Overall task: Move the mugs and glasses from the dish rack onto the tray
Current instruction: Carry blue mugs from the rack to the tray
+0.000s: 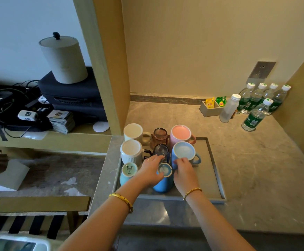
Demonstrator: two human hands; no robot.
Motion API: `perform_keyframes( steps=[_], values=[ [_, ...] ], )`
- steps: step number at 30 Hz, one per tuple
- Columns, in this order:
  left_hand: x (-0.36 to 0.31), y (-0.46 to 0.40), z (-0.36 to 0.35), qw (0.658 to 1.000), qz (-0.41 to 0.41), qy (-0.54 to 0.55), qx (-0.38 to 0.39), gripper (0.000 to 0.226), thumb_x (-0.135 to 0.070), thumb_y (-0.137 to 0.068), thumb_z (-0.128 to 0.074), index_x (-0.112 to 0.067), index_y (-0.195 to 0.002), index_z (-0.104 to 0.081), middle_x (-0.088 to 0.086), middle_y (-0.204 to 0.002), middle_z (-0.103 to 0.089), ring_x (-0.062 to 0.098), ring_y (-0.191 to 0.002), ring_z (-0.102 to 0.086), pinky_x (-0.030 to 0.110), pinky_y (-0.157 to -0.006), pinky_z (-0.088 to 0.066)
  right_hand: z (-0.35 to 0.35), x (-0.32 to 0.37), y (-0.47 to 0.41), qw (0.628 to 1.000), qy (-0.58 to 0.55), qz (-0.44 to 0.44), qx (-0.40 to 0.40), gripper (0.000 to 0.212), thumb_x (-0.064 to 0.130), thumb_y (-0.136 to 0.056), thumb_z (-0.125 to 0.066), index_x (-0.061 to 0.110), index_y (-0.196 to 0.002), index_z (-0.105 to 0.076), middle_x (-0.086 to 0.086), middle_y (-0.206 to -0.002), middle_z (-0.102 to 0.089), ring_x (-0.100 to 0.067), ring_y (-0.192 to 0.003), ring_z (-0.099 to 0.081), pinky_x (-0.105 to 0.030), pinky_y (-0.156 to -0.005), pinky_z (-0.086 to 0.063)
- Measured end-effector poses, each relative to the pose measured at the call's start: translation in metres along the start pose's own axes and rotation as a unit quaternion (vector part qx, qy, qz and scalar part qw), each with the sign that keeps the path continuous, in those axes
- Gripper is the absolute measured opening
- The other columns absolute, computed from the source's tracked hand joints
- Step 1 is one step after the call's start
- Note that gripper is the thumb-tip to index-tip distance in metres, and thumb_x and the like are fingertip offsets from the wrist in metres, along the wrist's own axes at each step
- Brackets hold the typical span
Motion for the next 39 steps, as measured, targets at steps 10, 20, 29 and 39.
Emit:
perform_keyframes(
  steps=[10,20,29,39],
  values=[
    [0.091,0.082,0.133,0.956,0.086,0.123,-0.252,0.038,-0.01,-0.091,-0.045,-0.017,-0.129,-0.049,0.004,-0.133,-0.05,0.019,-0.119,-0.048,0.024,-0.097,-0.035,-0.02,0.19,-0.002,0.97,-0.107,0.215,-0.038,0.024,-0.001,-0.087,-0.05,0.001,-0.109,-0.06,-0.019,-0.109,-0.057,-0.032,-0.105,-0.053,-0.027,-0.09,-0.036],
    [0.287,0.269,0.173,0.874,0.3,0.169,-0.343,0.041,-0.008,-0.089,-0.041,-0.017,-0.127,-0.051,0.006,-0.13,-0.051,0.02,-0.118,-0.049,0.027,-0.095,-0.037,-0.203,0.367,0.112,0.912,-0.094,0.34,0.209,0.03,0.006,-0.093,-0.044,0.004,-0.121,-0.054,-0.013,-0.121,-0.053,-0.025,-0.112,-0.052,-0.032,-0.096,-0.041],
    [0.419,0.414,0.116,0.789,0.46,0.237,-0.331,0.039,-0.012,-0.091,-0.044,-0.016,-0.13,-0.047,0.009,-0.135,-0.048,0.023,-0.118,-0.051,0.028,-0.094,-0.041,-0.351,0.411,0.22,0.842,0.003,0.347,0.414,0.037,0.015,-0.096,-0.041,0.013,-0.132,-0.044,-0.005,-0.137,-0.042,-0.019,-0.122,-0.045,-0.03,-0.1,-0.038],
    [0.505,0.459,0.044,0.741,0.547,0.295,-0.254,0.047,-0.012,-0.094,-0.04,-0.018,-0.141,-0.033,0.011,-0.138,-0.046,0.024,-0.116,-0.052,0.024,-0.082,-0.04,-0.489,0.39,0.252,0.73,0.203,0.35,0.551,0.051,0.022,-0.095,-0.045,0.016,-0.142,-0.027,-0.006,-0.146,-0.03,-0.021,-0.128,-0.04,-0.038,-0.104,-0.04]
  ],
)
Point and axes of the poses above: each hand's wrist, its own y-axis away from the middle knuckle, its own z-axis out of the back of the hand, x = y × z, the point moved 9 cm from there along -y, towards the middle knuckle
